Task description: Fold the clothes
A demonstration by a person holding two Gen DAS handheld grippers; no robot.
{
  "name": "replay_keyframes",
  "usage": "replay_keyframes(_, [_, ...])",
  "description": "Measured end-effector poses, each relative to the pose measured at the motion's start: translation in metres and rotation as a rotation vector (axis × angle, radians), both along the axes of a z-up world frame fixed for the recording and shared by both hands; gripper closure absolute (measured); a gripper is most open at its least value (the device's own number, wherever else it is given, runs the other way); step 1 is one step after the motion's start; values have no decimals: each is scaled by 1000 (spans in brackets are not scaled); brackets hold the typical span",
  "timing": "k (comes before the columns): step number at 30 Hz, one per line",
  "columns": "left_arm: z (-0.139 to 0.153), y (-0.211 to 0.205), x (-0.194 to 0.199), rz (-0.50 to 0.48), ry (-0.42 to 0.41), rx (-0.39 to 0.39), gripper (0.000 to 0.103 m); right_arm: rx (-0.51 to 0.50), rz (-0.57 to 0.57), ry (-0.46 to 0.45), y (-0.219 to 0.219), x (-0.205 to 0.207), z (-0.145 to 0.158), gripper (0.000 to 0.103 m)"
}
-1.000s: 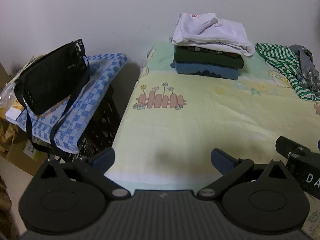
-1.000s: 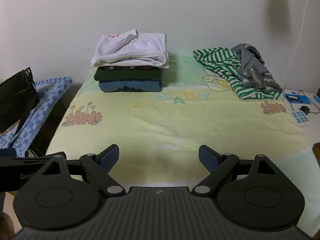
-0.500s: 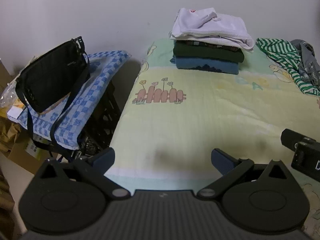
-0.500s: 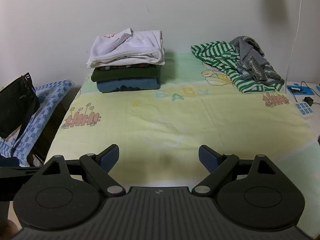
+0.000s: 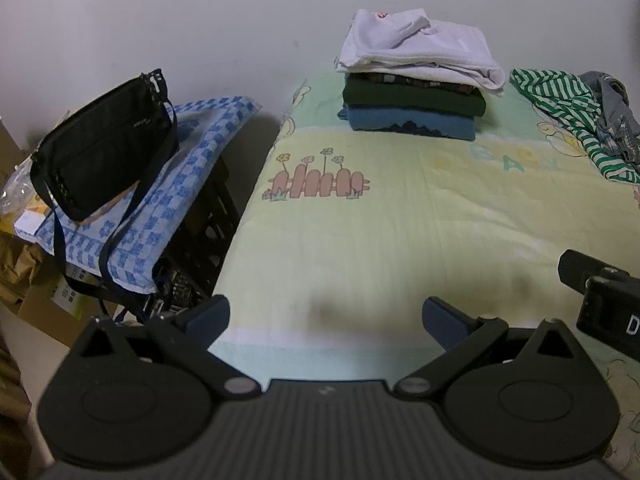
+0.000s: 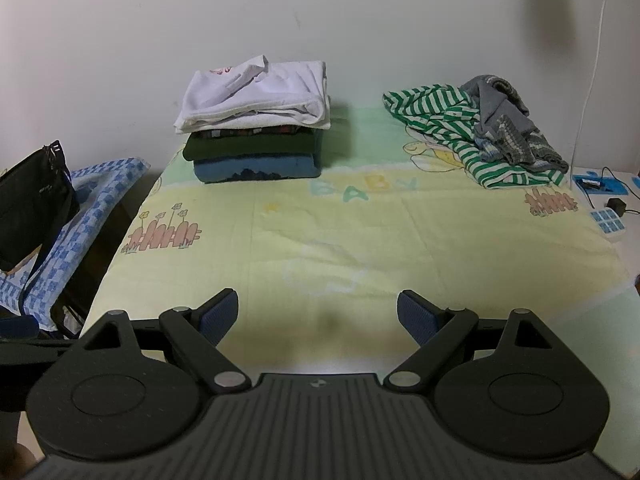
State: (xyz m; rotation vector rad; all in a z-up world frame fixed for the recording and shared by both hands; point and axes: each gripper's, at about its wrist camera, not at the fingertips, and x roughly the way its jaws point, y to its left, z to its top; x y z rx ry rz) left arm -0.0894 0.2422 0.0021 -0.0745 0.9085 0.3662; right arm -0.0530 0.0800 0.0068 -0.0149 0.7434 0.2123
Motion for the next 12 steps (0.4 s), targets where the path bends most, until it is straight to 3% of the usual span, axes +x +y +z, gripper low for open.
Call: replay_keyframes(12, [-2, 0, 1, -11, 0, 4, 1, -16, -1, -11, 5, -1, 1, 14])
